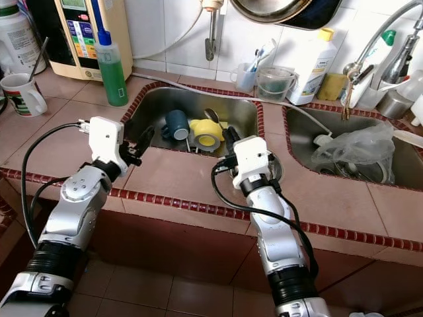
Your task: Kitchen organization
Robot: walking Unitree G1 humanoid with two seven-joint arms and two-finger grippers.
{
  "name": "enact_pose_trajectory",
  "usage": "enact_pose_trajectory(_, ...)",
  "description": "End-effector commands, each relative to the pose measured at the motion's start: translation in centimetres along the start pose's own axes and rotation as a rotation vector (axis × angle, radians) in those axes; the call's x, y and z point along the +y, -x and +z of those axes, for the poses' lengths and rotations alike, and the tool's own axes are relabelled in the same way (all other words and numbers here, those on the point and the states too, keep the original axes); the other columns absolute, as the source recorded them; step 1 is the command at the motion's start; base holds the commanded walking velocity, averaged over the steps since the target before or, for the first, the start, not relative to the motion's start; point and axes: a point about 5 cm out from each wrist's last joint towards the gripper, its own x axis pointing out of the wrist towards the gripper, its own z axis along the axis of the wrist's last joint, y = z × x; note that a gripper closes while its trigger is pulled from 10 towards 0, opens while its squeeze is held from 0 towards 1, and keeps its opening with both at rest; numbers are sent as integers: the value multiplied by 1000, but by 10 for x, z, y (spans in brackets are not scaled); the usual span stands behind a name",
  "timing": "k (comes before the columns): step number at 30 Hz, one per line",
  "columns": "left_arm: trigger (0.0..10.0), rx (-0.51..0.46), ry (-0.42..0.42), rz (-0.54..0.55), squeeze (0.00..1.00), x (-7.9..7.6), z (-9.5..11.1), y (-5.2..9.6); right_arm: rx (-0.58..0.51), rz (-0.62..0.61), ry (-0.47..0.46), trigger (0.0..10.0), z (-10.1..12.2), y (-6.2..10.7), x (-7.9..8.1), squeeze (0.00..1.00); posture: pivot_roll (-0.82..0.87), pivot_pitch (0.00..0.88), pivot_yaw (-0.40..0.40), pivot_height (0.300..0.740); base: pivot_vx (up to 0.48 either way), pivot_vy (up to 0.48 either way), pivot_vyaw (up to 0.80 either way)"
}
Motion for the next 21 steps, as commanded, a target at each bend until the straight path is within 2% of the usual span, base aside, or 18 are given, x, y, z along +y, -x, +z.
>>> enact_pose_trajectory(1, 10000, -31, -19, -19, 0, -1, 9, -5, -20, -3, 10, 10000, 3, -2, -4, 0, 96, 0, -64, 740, 259, 0, 0)
enact_pose_trajectory(8, 10000, -36, -21, -30, 0, -3, 9, -5, -19, -5, 23, 10000, 3, -2, -5, 0, 94, 0, -62, 740, 278, 0, 0)
enact_pose_trajectory(21, 10000, -44, -19, -32, 0, -2, 10, -5, -18, 3, 35, 10000, 2, -3, -5, 0, 100, 0, -66, 740, 371, 0, 0)
